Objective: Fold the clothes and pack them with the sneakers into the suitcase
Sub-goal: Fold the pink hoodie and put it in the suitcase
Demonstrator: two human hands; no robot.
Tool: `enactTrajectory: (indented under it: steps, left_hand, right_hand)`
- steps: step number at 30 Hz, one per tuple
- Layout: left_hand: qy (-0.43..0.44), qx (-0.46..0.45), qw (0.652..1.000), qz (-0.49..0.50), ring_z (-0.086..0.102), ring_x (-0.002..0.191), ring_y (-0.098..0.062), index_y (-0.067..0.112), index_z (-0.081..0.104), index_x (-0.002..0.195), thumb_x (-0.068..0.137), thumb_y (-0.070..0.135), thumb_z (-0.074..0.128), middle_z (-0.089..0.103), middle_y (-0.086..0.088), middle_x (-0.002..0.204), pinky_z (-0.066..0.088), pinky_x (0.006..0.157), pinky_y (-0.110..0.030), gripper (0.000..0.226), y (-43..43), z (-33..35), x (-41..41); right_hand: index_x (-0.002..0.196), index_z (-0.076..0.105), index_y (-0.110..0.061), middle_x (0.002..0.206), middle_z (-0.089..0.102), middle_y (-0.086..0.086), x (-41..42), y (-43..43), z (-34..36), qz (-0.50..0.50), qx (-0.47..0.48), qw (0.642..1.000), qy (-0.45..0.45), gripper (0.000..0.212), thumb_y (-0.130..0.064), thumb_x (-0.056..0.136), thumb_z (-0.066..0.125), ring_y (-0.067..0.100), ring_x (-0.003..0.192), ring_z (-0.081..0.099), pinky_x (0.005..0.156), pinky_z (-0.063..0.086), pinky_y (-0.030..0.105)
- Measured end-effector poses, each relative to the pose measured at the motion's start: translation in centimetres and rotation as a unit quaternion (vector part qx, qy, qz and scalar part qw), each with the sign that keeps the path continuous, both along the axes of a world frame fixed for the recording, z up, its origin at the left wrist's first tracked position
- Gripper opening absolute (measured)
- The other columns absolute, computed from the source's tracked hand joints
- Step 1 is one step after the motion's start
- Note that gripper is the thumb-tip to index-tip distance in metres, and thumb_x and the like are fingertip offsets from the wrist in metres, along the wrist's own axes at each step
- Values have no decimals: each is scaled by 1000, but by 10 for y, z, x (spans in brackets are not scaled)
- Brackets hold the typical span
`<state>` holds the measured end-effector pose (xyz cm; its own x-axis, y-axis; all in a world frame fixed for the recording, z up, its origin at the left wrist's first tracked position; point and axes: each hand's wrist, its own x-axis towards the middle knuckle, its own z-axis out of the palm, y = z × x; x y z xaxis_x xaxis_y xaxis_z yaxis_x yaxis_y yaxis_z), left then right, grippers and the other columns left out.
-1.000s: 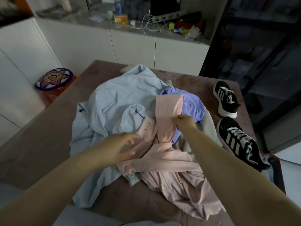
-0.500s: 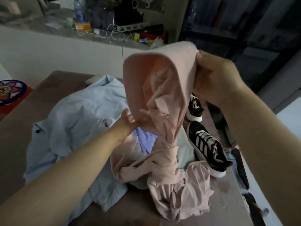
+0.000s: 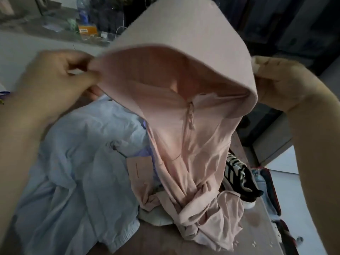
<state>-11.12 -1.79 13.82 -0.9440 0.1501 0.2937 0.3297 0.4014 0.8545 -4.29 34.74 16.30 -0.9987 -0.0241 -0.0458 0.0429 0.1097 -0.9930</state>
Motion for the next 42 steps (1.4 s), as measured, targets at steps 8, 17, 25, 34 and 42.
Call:
enactTrajectory:
  steps: [8, 17, 25, 34, 42]
  left_hand:
    - [-81, -13, 997, 10, 56, 47, 4, 8, 65, 102, 83, -1, 59, 64, 6, 69, 40, 42, -8, 22, 61, -32, -57]
    - [-257, -261, 928, -69, 59, 100, -28, 6, 53, 114, 79, 30, 71, 61, -12, 106, 43, 83, -30, 46, 91, -201, 13]
    - [-288, -338, 891, -93, 58, 80, -23, 11, 53, 105, 85, 46, 55, 60, -7, 91, 45, 68, -30, 41, 137, -243, 75]
    - [-206, -139, 966, 76, 55, 73, -30, -4, 53, 78, 89, 6, 47, 54, -21, 69, 37, 60, -35, 17, 78, -212, 38]
    - [-220, -88, 961, 140, 54, 92, -28, 5, 60, 109, 96, 13, 43, 58, -17, 106, 45, 72, -33, 23, -5, -161, -34]
  right_hand:
    - [82, 53, -24, 75, 55, 2, -93, -15, -65, -213, 91, 973, -4, 18, -22, 67, 63, 15, 66, 53, 65, 50, 31]
    - [105, 65, -12, 101, 63, -2, 13, -47, -206, 73, 339, 924, -163, 24, -8, 81, 66, 10, 91, 61, 77, 48, 22]
    - [119, 63, -17, 121, 51, -12, 79, -54, -228, 188, 401, 887, -131, 41, -27, 80, 72, 4, 115, 45, 97, 29, 10]
    - [63, 72, -40, 66, 68, -11, 135, -5, -159, 30, 272, 953, -127, 20, -25, 76, 74, -2, 60, 60, 61, 46, 12]
    - [74, 67, -38, 70, 66, -14, 125, 54, -136, -245, 269, 930, -41, 48, 6, 88, 50, 7, 66, 61, 59, 48, 9]
